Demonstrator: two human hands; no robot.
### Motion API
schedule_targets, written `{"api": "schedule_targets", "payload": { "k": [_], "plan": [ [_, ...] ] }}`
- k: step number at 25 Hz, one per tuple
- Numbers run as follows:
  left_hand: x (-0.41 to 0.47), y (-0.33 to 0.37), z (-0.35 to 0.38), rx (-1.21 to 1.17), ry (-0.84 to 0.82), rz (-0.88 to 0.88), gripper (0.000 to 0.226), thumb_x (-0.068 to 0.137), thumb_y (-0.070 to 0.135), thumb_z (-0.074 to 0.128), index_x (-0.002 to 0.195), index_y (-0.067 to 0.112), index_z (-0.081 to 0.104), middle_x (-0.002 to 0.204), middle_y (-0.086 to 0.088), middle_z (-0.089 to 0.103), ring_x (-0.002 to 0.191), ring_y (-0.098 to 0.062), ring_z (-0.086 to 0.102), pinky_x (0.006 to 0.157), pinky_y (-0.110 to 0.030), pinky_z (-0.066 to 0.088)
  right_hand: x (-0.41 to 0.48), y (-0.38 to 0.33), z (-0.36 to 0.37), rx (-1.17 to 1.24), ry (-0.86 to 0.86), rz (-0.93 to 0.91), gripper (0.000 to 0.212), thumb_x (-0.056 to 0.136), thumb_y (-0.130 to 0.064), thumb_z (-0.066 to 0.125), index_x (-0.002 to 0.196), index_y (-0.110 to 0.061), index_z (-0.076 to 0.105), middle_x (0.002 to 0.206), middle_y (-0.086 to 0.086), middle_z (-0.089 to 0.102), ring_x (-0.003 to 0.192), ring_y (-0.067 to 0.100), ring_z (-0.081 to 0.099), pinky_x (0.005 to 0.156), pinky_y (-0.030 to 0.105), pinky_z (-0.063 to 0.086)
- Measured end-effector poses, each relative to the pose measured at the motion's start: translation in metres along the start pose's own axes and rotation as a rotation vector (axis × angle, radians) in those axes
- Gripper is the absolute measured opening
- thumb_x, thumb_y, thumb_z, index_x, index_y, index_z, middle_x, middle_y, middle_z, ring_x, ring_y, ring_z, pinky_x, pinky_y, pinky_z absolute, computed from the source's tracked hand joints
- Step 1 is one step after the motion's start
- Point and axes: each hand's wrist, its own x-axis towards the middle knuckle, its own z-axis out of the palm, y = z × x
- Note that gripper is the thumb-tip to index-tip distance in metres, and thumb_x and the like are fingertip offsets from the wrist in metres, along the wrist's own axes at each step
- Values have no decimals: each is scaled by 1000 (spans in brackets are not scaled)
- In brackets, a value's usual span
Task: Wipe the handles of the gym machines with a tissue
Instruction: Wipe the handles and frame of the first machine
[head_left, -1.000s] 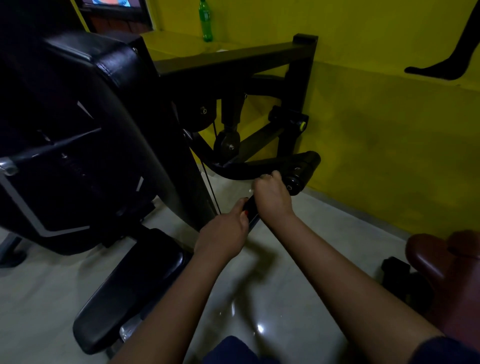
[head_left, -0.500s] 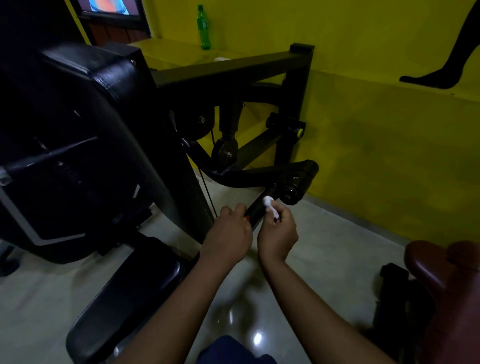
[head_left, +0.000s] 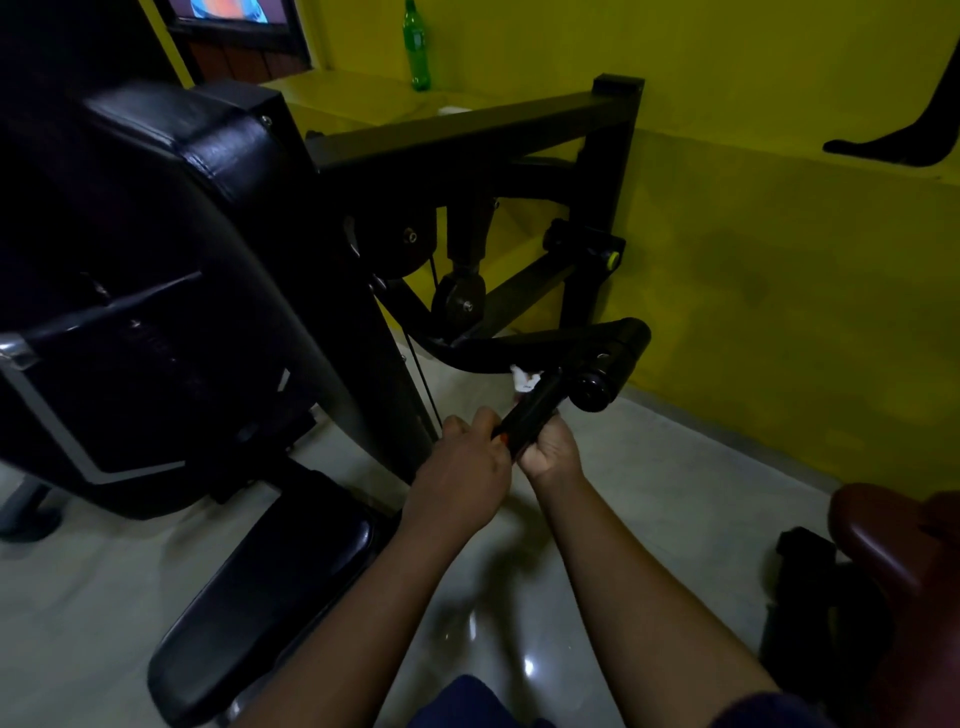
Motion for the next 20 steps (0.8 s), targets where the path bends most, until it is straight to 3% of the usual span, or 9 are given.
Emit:
{"api": "schedule_targets", "payload": {
  "k": [2, 4, 8, 9, 13, 15, 17, 19, 20],
  "plan": [
    [1, 0, 0, -11, -4, 1, 20, 101, 37, 33, 116, 27, 42, 104, -4, 45, 76, -20, 55, 70, -42, 53, -1, 4, -3, 123, 6, 23, 14, 96, -17, 53, 88, -9, 62, 61, 9, 65, 55, 17, 67, 50, 27, 56],
    [0, -1, -1, -18, -9, 2, 20, 100, 37, 34, 116, 27, 42, 102, -3, 45, 75, -19, 55, 70, -43, 54, -6, 13, -12, 194, -29, 31, 18, 99, -12, 47, 94, -5, 63, 71, 15, 68, 61, 20, 70, 55, 31, 58],
    [0, 1, -1, 5, -19, 13, 22, 102, 37, 32, 120, 27, 40, 104, -4, 46, 76, -21, 56, 70, -43, 54, -5, -6, -22, 238, 93, -125, 17, 97, -3, 48, 110, -5, 59, 107, 16, 63, 89, 21, 64, 98, 33, 48],
    [-1, 1, -1, 14, -18, 18, 23, 102, 37, 32, 120, 27, 40, 105, -4, 47, 76, -21, 56, 71, -43, 53, -5, -17, -21, 273, 174, -183, 18, 96, 2, 47, 111, -3, 57, 106, 16, 61, 88, 21, 63, 98, 33, 48],
    [0, 2, 2, 45, -32, 8, 24, 102, 36, 29, 122, 26, 38, 103, -6, 49, 78, -23, 55, 72, -42, 53, -28, -24, -20, 184, 320, -355, 30, 95, 2, 53, 124, 8, 52, 98, 20, 61, 77, 25, 65, 63, 28, 60],
    [2, 5, 1, 46, -47, -4, 24, 102, 32, 30, 123, 23, 37, 103, -7, 49, 80, -24, 54, 71, -39, 50, -37, -20, -18, 117, 366, -457, 25, 95, -5, 58, 116, 7, 55, 91, 15, 63, 74, 22, 66, 68, 30, 60],
    [5, 9, 1, 54, -52, -1, 23, 101, 29, 31, 122, 20, 37, 102, -7, 47, 80, -25, 53, 67, -36, 45, -38, -30, -14, -104, 524, -700, 19, 93, -20, 64, 101, -3, 61, 85, 6, 64, 69, 16, 66, 72, 30, 59],
    [8, 12, 2, 49, -42, 5, 21, 100, 26, 32, 119, 17, 38, 100, -8, 47, 80, -26, 52, 65, -34, 42, -37, -42, -10, -562, 651, -981, 15, 90, -30, 66, 90, -15, 64, 86, 4, 65, 72, 15, 64, 68, 25, 53],
    [9, 12, 3, 32, -42, 6, 20, 100, 24, 33, 117, 15, 38, 100, -9, 48, 81, -26, 52, 66, -35, 41, -35, -44, -10, -828, 646, -1130, 10, 90, -25, 66, 91, -15, 67, 92, 7, 64, 77, 17, 62, 68, 24, 48]
  ]
}}
